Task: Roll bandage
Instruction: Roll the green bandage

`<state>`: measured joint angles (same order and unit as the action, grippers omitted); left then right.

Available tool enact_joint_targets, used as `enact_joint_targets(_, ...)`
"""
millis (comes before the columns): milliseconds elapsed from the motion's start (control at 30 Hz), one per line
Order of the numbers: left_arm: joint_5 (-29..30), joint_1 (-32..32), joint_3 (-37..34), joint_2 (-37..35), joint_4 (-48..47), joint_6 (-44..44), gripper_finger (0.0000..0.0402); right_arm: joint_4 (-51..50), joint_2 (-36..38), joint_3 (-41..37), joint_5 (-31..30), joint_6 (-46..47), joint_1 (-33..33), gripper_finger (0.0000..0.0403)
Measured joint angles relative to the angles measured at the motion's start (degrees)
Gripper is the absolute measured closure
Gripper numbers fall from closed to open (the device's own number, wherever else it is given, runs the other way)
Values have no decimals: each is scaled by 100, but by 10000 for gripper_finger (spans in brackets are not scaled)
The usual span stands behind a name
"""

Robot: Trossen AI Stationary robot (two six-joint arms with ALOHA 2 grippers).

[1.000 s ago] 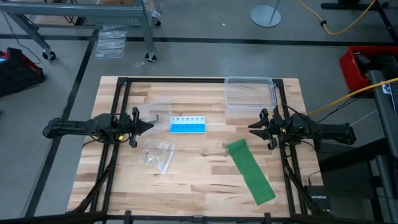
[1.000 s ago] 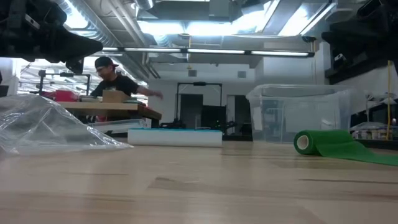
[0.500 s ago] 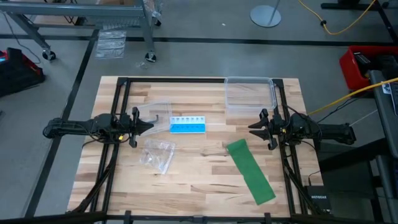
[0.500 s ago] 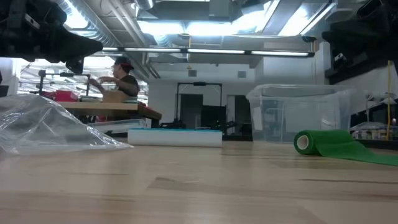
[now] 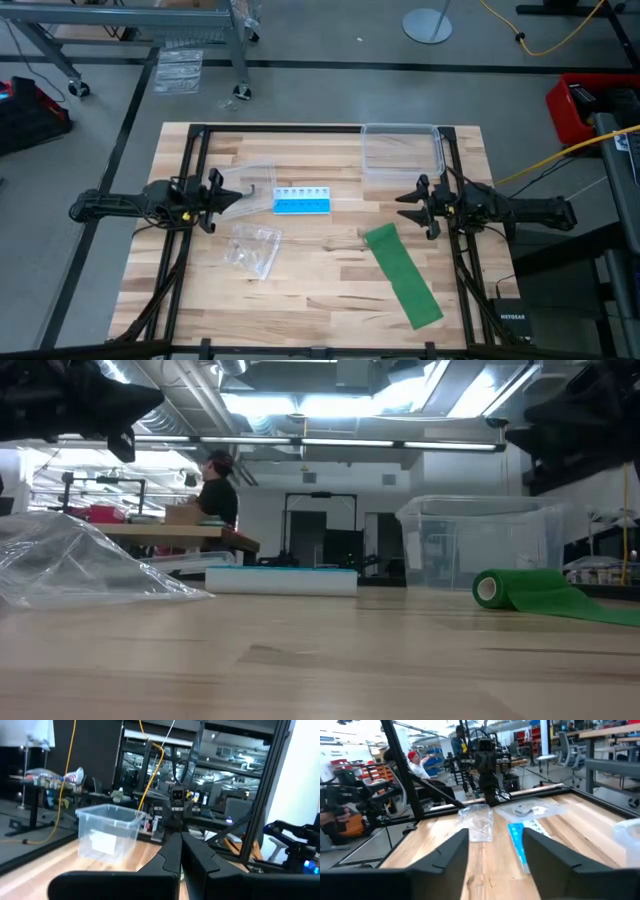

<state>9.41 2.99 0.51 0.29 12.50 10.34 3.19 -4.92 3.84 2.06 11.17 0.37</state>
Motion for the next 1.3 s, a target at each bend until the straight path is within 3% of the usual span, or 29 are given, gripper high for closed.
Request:
enact_joint_targets(167, -2, 6, 2, 355, -5, 444, 399, -22, -326, 0, 307, 89, 1, 166)
enact_joint_targets(433, -2, 6, 1, 1425, 486, 907, 399, -100, -1207, 32, 551, 35, 0, 165)
enact_joint_targets(767, -2, 6, 1, 2698, 2118, 928, 399, -1813, -2669, 1349, 191, -1105, 1, 165)
enact_joint_targets(900, -2, 6, 2, 3083, 2560, 1338, 399, -2338, -3346, 1859, 93, -1451, 1, 166)
enact_joint_targets(1033, -1, 4, 2, 3337, 2801, 1682, 399, -2475, -4028, 2145, 93, -1633, 1, 166)
enact_joint_targets(1300, -2, 4, 4, 3518, 2808, 1444, 399, -2485, -5372, 2353, 93, -1948, 1, 166)
